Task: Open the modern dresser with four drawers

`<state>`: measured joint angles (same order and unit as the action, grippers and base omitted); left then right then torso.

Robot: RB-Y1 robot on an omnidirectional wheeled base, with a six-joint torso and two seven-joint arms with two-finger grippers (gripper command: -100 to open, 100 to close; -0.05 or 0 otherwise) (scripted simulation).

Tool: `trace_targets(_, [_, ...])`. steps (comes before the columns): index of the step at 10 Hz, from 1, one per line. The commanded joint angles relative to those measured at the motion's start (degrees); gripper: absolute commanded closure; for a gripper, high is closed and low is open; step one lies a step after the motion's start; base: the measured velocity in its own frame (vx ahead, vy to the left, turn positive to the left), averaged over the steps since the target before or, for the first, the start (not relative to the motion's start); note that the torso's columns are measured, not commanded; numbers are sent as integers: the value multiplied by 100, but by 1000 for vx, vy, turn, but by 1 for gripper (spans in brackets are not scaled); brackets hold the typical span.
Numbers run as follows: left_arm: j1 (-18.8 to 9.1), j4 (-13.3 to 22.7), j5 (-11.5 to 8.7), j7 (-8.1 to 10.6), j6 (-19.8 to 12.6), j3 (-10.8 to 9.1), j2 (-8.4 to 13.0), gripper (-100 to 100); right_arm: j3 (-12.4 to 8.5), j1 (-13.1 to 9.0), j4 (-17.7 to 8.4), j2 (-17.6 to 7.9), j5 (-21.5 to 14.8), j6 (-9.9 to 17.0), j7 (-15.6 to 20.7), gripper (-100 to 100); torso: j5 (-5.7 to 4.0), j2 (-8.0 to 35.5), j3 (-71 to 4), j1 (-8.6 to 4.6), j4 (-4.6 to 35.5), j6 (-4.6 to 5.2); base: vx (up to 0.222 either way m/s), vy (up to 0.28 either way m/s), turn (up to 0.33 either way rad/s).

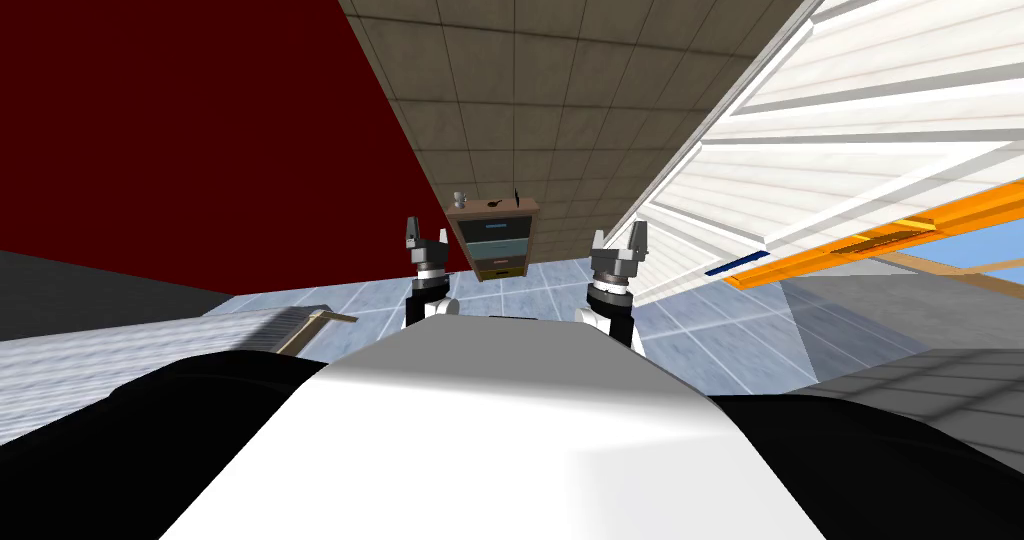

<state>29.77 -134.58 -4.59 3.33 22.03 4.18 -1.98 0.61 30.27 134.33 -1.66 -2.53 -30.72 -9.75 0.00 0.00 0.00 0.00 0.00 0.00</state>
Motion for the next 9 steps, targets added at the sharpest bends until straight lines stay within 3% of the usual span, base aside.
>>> trace_targets(1, [0,0,0,0,0,0,0,0,0,0,0,0,0,0,0,0,0,232,-467,0,235,0,0,0,0])
trace_targets(9, [0,-2,0,0,1,0,0,0,0,0,2,0,0,-1,0,0,0,3539,-7073,0,3537,0,0,0,0])
